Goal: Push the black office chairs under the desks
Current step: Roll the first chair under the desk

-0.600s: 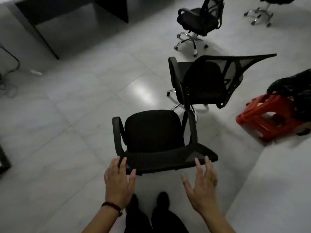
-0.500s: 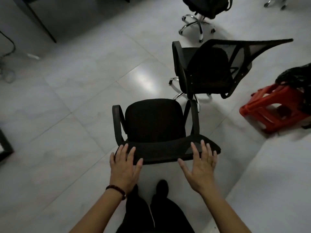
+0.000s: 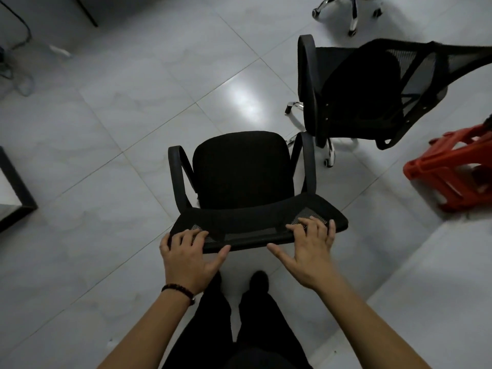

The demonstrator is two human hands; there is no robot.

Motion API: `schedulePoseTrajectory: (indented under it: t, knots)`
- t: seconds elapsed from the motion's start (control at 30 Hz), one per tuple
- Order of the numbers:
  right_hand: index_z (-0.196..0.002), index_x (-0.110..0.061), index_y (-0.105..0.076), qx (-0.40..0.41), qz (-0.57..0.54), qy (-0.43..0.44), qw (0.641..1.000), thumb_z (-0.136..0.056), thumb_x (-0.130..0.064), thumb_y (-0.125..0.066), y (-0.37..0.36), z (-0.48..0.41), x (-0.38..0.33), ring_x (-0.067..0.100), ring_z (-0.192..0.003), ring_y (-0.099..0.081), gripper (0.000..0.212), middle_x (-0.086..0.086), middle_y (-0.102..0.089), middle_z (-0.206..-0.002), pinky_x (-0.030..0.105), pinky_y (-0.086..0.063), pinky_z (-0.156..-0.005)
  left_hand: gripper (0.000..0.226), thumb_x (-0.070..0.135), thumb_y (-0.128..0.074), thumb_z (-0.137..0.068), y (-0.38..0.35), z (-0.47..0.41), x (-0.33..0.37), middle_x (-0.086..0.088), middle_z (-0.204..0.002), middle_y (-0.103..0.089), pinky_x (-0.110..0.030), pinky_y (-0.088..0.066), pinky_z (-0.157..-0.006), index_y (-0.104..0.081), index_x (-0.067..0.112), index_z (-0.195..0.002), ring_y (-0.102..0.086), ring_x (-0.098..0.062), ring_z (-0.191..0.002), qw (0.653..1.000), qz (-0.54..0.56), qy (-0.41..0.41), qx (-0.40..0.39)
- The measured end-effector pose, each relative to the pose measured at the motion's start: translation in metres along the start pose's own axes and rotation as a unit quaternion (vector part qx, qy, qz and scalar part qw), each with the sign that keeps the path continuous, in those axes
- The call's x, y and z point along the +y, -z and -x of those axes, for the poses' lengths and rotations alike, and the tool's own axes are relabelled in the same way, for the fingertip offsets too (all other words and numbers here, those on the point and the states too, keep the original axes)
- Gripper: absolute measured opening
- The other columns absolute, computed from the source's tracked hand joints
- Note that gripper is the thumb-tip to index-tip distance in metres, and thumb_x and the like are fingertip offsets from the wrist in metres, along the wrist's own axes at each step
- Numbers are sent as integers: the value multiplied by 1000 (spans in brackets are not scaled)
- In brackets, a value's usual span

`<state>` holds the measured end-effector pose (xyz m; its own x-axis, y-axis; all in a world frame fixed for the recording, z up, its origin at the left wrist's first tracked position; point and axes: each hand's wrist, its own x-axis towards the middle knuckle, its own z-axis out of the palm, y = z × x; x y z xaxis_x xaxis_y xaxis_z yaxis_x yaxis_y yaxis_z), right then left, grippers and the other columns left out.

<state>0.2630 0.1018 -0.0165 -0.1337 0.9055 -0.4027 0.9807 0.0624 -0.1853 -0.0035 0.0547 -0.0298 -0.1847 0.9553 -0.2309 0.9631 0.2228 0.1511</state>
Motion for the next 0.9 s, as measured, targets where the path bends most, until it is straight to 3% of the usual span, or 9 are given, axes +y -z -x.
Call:
schedulePoseTrajectory:
  t: [0.2, 0.6, 0.9]
  knots:
    - [-132, -30, -49, 24, 20, 37, 999, -80, -88, -18, 16, -67, -42, 25, -139, -19, 84, 5, -38, -138, 53, 14, -116, 82, 87, -31, -71, 15, -52, -37, -3, -119, -59, -49, -27, -100, -63, 23, -112, -47, -25, -113, 1000, -13, 16, 0]
    - [-129, -29, -51, 75, 29, 64, 995, -80, -86, -15, 75, -264, -140, 24, -136, -25, 84, 4, -44, -129, 50, 12, -117, 75, 81, -17, -80, 76, -256, -103, 2, -107, -59, -46, -26, -98, -60, 28, -112, -48, -21, -106, 1000, -12, 24, 13]
    - [-133, -32, -47, 31, 28, 75, 996, -76, -88, -12, 138, -428, -254, 24, -141, -22, 87, 6, -41, -137, 48, 17, -116, 73, 77, -9, -81, 139, -421, -185, 1, -116, -53, -48, -25, -101, -50, 31, -119, -43, -22, -112, 998, -30, 32, -46]
